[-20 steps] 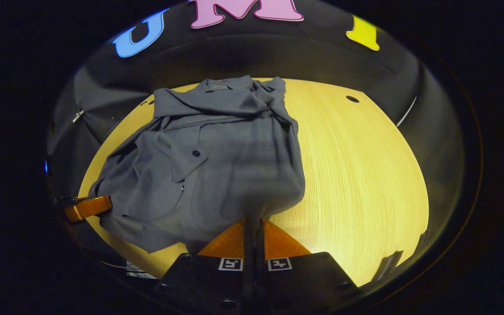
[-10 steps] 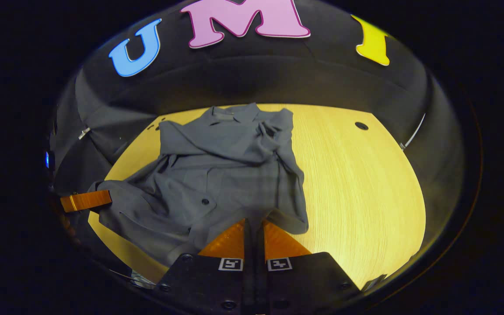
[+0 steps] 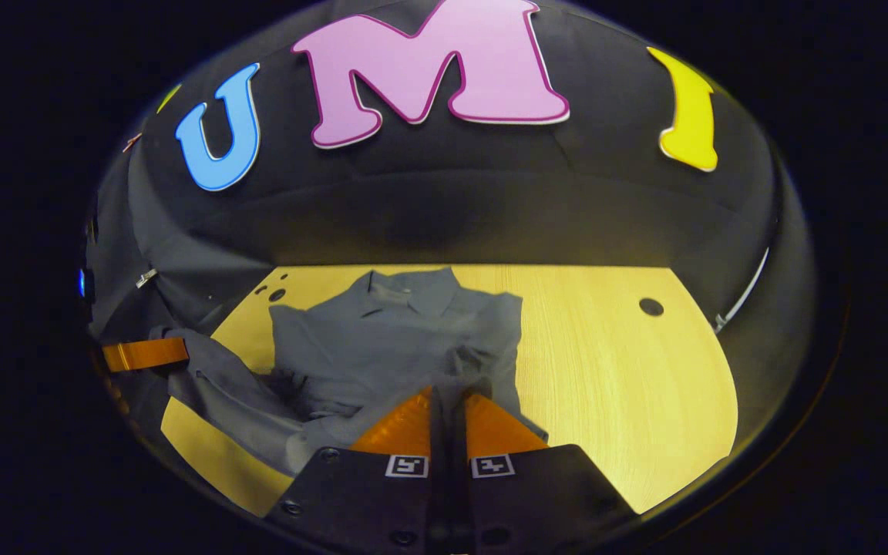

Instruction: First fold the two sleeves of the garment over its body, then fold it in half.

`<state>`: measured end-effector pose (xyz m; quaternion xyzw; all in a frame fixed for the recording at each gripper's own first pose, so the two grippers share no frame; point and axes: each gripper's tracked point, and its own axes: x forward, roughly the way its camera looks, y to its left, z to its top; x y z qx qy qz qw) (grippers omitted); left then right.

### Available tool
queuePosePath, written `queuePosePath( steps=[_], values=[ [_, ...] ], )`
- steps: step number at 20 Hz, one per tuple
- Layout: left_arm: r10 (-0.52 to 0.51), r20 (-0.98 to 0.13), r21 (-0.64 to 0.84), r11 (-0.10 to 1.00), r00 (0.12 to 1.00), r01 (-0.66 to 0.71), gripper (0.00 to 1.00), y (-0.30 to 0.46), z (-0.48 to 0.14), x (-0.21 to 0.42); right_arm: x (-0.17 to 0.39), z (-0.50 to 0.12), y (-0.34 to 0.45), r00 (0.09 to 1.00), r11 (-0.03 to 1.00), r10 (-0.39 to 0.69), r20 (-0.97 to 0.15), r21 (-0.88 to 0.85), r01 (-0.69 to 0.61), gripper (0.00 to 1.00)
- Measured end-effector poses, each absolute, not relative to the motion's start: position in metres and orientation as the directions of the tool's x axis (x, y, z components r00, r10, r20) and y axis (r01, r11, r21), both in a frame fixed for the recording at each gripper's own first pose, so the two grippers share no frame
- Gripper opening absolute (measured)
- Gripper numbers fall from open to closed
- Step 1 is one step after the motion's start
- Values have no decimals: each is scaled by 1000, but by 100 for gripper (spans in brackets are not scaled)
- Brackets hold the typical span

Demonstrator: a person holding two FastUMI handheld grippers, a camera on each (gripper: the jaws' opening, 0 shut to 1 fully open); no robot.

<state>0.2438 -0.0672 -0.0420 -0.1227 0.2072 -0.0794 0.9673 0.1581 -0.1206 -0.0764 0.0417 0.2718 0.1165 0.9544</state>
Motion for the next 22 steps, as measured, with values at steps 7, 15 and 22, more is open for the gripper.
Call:
queuePosePath(
  steps=[7, 15, 22],
  values=[
    [-183, -271, -273, 956, 945, 107, 5, -66, -6, 349, 263, -46, -112, 889, 972, 231, -395, 127, -197, 5],
    [-135, -229, -277, 958, 964, 68, 5, -43, -41, 473, 359, -76, -101, 936, 985, 162, -314, 100, -137, 5],
    [-110, -274, -239, 970, 955, 43, 15, -34, -85, 508, 388, -118, -110, 933, 992, 98, -346, 105, -65, 27]
  ],
)
